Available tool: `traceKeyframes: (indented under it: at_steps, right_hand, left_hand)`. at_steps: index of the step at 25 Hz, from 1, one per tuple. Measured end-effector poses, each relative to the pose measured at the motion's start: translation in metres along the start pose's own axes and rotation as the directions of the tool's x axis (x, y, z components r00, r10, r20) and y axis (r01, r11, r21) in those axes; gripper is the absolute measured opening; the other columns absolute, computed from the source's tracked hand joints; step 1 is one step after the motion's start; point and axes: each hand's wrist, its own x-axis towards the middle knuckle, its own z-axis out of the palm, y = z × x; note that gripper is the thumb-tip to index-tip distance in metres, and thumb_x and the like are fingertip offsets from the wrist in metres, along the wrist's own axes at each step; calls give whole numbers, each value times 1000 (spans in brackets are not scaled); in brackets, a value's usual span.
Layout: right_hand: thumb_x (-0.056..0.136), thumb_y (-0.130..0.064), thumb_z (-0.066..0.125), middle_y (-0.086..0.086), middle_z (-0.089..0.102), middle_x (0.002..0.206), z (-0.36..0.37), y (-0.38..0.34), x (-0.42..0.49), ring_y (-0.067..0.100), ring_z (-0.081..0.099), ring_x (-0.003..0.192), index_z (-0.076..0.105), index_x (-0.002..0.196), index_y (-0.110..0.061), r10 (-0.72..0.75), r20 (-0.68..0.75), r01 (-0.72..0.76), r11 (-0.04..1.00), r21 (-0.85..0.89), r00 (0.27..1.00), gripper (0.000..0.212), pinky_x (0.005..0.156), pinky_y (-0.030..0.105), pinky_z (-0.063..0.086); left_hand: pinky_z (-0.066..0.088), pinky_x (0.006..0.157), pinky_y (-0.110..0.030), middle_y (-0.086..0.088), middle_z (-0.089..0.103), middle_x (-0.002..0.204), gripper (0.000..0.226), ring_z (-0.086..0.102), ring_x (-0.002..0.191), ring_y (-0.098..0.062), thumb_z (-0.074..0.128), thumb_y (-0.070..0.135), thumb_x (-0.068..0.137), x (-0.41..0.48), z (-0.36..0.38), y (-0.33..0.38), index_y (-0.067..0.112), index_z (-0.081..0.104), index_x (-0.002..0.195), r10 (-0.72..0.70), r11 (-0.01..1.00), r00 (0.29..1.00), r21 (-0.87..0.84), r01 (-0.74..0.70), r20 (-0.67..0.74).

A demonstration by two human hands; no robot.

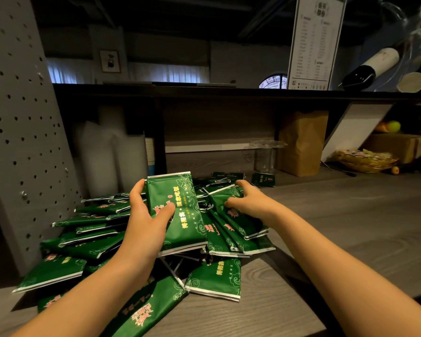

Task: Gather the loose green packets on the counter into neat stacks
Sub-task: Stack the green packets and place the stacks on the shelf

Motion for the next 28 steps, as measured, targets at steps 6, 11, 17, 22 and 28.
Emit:
traceKeyframes:
  at_steps: [6,11,17,22,28]
  right_hand:
    - [90,-6,56,0,51,108,-13,-4,1,22,60,87,24,147,-20,-83,-47,93,956,277,995,66,85,44,54]
    - [85,-10,66,2,45,134,-11,-23,-9,14,57,105,35,142,-21,-224,-162,276,805,525,961,65,73,27,55]
    - [87,-19,66,-8,37,144,34,-38,-25,4,31,128,36,140,-30,-309,-284,410,795,446,908,62,106,30,31]
    - [90,-18,61,-13,33,142,59,-39,-34,-3,25,123,31,142,-32,-300,-327,430,771,470,896,62,101,25,28]
    - [91,-4,56,3,56,126,54,-44,-29,18,66,99,40,129,-37,-187,-264,323,515,794,946,52,76,36,58]
  left_hand:
    - [49,94,-45,-2,61,119,62,63,103,-23,53,10,94,-1,-1,0,43,24,138,-16,1000,1000,9,16,-4]
    - [46,98,-48,-5,59,121,66,61,107,-25,55,8,92,2,-3,0,47,25,136,-18,999,1000,39,19,-16]
    - [41,104,-48,1,54,132,56,56,116,-22,50,15,96,1,2,-4,56,27,128,6,1000,1000,4,-6,30]
    - [42,94,-26,14,54,128,57,54,113,-2,44,30,97,-6,8,1,47,13,142,52,998,990,-42,-47,127]
    - [48,96,-44,5,58,128,49,60,112,-17,40,36,98,-5,5,3,50,19,140,-3,993,993,-119,17,119]
